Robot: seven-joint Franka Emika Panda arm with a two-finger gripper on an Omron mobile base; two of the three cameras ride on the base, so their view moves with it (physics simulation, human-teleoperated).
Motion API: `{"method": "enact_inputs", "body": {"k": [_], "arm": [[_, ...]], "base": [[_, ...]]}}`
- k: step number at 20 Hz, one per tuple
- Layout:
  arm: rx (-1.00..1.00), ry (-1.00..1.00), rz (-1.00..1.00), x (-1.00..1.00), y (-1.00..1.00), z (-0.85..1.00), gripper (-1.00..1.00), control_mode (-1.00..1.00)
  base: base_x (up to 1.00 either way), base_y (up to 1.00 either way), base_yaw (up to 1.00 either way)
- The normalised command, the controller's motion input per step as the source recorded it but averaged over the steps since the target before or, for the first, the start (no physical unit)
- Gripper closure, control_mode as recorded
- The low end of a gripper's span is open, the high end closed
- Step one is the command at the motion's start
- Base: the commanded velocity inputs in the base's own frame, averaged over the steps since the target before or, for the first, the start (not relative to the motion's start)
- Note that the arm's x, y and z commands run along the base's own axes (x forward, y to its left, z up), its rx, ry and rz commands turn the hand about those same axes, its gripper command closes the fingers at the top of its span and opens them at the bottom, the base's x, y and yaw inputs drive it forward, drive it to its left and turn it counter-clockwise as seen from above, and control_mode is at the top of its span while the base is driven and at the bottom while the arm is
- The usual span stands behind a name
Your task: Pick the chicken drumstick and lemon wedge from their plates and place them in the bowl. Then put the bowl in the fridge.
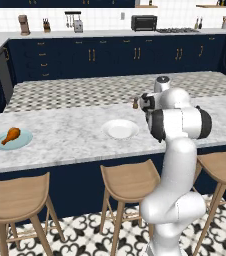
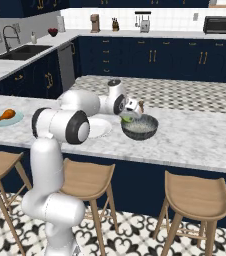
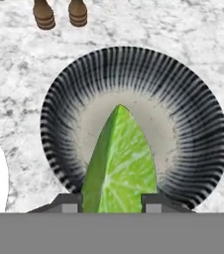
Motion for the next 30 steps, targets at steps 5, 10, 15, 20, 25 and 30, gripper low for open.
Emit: {"method": "enact_inputs", "body": {"k": [5, 10, 15, 20, 25, 30], "arm": [[-0.01, -0.02, 0.00, 0.27, -0.07, -0.24, -1.00, -1.00], [0.00, 0.00, 0.00, 0.00, 0.00, 0.02, -1.00, -1.00], [0.14, 0.02, -0.05, -0.85, 0.00, 0.62, -1.00, -1.00], [0.17, 0.07, -0.06, -1.00, 0.05, 0.83, -1.00, -1.00], [0.05, 0.11, -0.01, -1.00, 0.39, 0.69, -1.00, -1.00], [0.00, 0.01, 0.00, -1.00, 0.51, 0.06, -1.00, -1.00]], "base": [[0.00, 0.00, 0.00], [0.00, 0.00, 0.00], [0.00, 0.00, 0.00], [0.00, 0.00, 0.00], [0.00, 0.00, 0.00], [0.00, 0.00, 0.00]]}}
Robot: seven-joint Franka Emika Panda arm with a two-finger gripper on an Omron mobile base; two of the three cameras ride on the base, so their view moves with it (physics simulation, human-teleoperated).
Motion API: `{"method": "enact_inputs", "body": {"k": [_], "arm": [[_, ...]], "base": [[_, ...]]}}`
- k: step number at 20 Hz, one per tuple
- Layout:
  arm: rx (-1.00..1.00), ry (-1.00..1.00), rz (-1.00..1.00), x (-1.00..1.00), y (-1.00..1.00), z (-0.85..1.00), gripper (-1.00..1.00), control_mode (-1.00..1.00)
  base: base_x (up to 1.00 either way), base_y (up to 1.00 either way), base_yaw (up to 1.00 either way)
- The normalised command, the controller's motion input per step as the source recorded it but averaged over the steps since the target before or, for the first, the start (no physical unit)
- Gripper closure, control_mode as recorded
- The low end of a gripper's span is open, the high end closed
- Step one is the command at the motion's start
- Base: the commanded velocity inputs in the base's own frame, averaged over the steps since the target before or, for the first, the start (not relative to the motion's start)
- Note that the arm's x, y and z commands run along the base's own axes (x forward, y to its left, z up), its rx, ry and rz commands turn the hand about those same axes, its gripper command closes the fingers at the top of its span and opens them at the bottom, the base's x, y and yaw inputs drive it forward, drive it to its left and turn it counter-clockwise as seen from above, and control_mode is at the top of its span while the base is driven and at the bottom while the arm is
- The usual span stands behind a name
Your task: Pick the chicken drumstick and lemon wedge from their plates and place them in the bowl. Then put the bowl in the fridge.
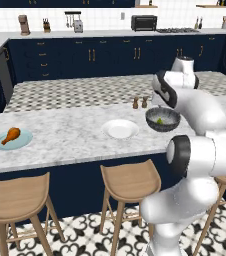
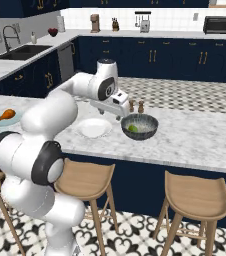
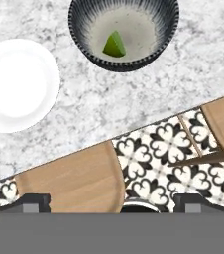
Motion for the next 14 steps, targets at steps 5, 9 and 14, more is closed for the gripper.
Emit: {"method": "enact_inputs", "body": {"k": [5, 9, 14], "arm": [[-0.02, -0.10, 0.02, -1.00, 0.55, -0.28, -1.00, -1.00], [-0.07, -0.39, 0.05, -1.00, 0.49, 0.17, -1.00, -1.00], [-0.05, -0.38, 0.00, -0.80, 0.25, 0.50, -1.00, -1.00]], "base": [[0.00, 0.00, 0.00], [0.00, 0.00, 0.00], [0.00, 0.00, 0.00]]}}
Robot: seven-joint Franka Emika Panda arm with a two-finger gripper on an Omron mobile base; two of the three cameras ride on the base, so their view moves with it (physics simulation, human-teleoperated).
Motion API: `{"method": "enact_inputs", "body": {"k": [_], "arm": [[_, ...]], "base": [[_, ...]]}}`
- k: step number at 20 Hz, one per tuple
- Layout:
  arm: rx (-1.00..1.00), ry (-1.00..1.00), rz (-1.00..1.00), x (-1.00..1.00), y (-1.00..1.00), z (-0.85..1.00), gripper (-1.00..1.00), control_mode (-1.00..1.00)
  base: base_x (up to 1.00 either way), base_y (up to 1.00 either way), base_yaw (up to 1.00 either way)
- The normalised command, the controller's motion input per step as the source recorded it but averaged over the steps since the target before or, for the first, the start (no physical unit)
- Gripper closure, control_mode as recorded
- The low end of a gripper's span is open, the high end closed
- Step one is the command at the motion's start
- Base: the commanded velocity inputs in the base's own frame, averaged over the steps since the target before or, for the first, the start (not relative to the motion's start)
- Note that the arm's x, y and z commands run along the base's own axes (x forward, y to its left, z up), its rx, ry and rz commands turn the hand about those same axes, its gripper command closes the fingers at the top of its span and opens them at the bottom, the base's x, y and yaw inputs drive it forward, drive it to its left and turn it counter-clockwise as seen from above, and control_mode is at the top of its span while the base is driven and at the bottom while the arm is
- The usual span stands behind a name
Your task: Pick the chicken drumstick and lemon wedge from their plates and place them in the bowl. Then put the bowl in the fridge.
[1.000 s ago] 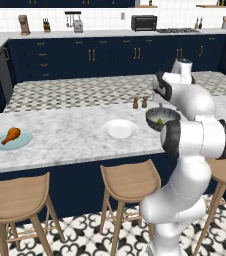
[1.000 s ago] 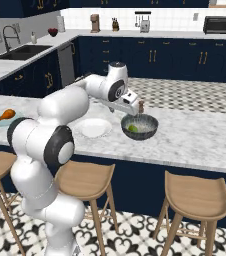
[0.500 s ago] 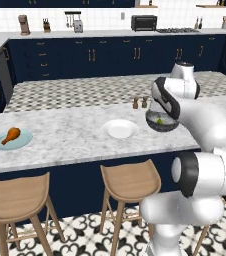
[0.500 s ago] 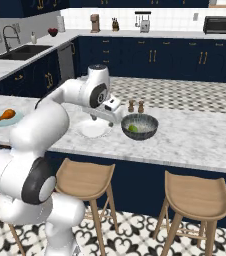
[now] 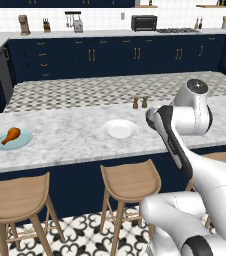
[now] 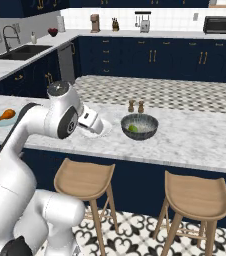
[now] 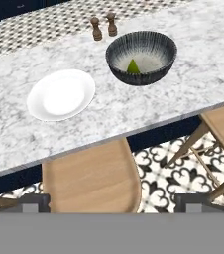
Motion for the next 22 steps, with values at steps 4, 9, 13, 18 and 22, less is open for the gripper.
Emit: {"method": "enact_inputs", "body": {"k": [4, 9, 13, 18, 22], "arm": [[0.00, 0.00, 0.00, 0.00, 0.00, 0.00, -1.00, -1.00], [0.00, -0.04, 0.00, -0.14, 0.04, 0.00, -1.00, -1.00], [0.00, -0.02, 0.01, -0.10, 0.10, 0.00, -1.00, 1.00], [0.00, 0.00, 0.00, 0.00, 0.00, 0.00, -1.00, 1.00], [0.00, 0.00, 0.00, 0.00, 0.00, 0.00, -1.00, 1.00]], "base": [[0.00, 0.00, 0.00], [0.00, 0.00, 0.00], [-0.17, 0.70, 0.03], [-0.07, 1.00, 0.02], [0.00, 1.00, 0.00]]}}
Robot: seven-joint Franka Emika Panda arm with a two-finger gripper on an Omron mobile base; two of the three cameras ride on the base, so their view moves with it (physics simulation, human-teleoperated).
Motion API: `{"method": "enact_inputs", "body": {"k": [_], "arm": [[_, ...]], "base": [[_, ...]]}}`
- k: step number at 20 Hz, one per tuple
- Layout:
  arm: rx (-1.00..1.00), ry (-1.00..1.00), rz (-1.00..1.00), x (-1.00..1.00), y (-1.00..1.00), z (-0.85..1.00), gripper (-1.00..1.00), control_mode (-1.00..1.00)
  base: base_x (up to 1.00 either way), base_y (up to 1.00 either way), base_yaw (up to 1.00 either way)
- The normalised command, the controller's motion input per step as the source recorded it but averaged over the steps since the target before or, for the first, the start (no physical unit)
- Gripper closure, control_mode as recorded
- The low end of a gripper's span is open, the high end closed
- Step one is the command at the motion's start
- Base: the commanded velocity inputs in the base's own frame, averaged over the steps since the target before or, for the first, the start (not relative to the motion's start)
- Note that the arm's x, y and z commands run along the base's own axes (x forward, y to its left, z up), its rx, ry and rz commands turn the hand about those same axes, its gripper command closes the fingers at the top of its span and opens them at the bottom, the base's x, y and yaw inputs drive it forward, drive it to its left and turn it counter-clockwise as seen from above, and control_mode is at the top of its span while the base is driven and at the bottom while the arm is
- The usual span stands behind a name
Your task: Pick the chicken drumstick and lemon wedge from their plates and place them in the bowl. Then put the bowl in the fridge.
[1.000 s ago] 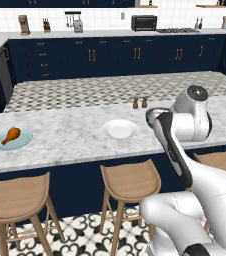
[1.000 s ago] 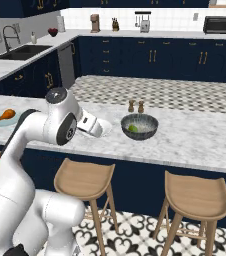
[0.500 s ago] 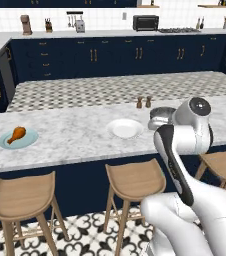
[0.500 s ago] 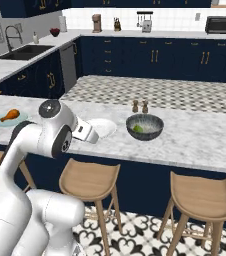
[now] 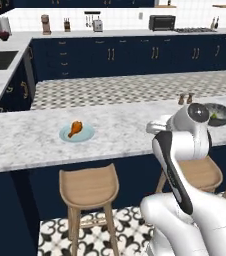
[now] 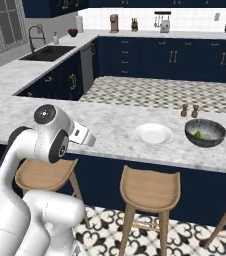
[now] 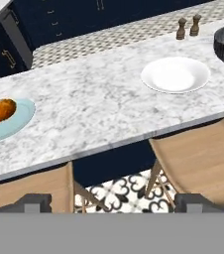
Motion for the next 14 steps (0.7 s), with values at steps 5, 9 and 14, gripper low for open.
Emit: {"method": "enact_inputs", "body": {"k": [5, 9, 14], "arm": [[0.00, 0.00, 0.00, 0.00, 0.00, 0.00, -1.00, 1.00], [0.00, 0.00, 0.00, 0.00, 0.00, 0.00, -1.00, 1.00], [0.00, 0.15, -0.01, 0.56, 0.01, 0.02, -1.00, -1.00]], "base": [[0.07, 1.00, -0.01], [0.35, 0.99, -0.03], [0.32, 0.28, -0.02]]}}
